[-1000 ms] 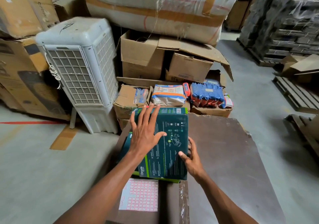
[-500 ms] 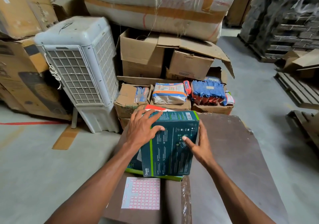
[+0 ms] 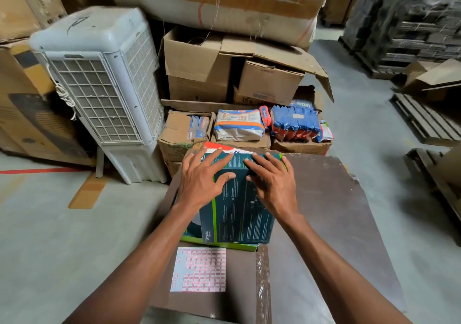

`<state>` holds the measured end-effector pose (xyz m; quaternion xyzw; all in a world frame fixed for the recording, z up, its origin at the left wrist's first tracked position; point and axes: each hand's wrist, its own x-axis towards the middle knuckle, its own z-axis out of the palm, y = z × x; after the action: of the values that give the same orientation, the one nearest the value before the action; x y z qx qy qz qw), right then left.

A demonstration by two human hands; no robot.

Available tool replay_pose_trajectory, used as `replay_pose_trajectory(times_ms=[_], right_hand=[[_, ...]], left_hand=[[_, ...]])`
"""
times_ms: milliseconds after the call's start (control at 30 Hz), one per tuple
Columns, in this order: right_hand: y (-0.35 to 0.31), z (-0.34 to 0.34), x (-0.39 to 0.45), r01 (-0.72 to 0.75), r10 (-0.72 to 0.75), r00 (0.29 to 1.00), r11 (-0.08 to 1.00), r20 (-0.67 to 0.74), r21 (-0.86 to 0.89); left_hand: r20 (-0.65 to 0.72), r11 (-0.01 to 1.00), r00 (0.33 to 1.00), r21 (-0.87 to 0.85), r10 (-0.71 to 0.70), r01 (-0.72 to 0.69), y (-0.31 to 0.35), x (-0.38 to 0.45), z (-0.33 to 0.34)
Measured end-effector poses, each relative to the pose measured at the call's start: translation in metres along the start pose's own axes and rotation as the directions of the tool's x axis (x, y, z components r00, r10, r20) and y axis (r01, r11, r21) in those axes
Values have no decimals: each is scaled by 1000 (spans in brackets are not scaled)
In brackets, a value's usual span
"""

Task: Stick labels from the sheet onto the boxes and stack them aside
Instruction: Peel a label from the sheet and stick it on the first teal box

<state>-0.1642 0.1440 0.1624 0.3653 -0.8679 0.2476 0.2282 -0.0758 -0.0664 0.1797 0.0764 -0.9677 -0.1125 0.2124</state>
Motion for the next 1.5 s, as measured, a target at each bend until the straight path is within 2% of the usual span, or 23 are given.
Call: replay_pose_trajectory(times_ms=[200,333,533,633,700,900,1000,1067,1133,1200,1233,1300,1367,1433,1500], right_hand=[[-5,0,4,-50,49,999,998,12,27],[-7,-7,9,-18,20,998,1000,62,-25],[-7,-2,2,-30,31,999,998,23,-51],[-10,-1,2,-52,52,999,998,3,-29],[-11,-1,-1,-38,37,999,999,-40,-19],[-25,5,-12,-48,42,990,998,-137,-41],[-45,18,-36,-60,58,962,998,-266,1],[-61,30,-58,-36,51,958,998,-283,59],[-76,47,-82,-34,63,980,988,-188,152],[-90,70,-103,-90,83,996,965,40,245],[-96,82,-112,-151,101,978,947,183,283],[-107,106,-125,-306,134,874,899,468,314],[-117,130,-137,-398,124,733,876,669,274],[-128,156,-148,-438,111,609,873,785,217],[-138,179,-157,-451,99,520,876,849,174]], left_hand=[[-147,991,986,-116,-79,62,14,-8,12],[-216,988,973,-144,-87,56,17,-10,15],[-156,1000,988,-27,-13,9,19,-2,3],[-5,996,996,34,88,-88,19,7,-7],[74,993,990,5,117,-118,20,11,-8],[47,992,992,-59,118,-115,16,10,-8],[57,991,993,-89,107,-102,16,11,-11],[62,987,992,-123,108,-100,16,11,-13],[58,984,992,-144,110,-100,16,12,-15],[50,983,993,-159,103,-93,16,12,-14],[44,982,995,-170,94,-85,16,13,-13],[28,978,997,-195,76,-69,17,14,-11],[18,976,998,-209,66,-61,16,14,-10],[10,974,998,-216,68,-65,14,13,-7],[-6,972,997,-224,72,-72,12,11,-4]])
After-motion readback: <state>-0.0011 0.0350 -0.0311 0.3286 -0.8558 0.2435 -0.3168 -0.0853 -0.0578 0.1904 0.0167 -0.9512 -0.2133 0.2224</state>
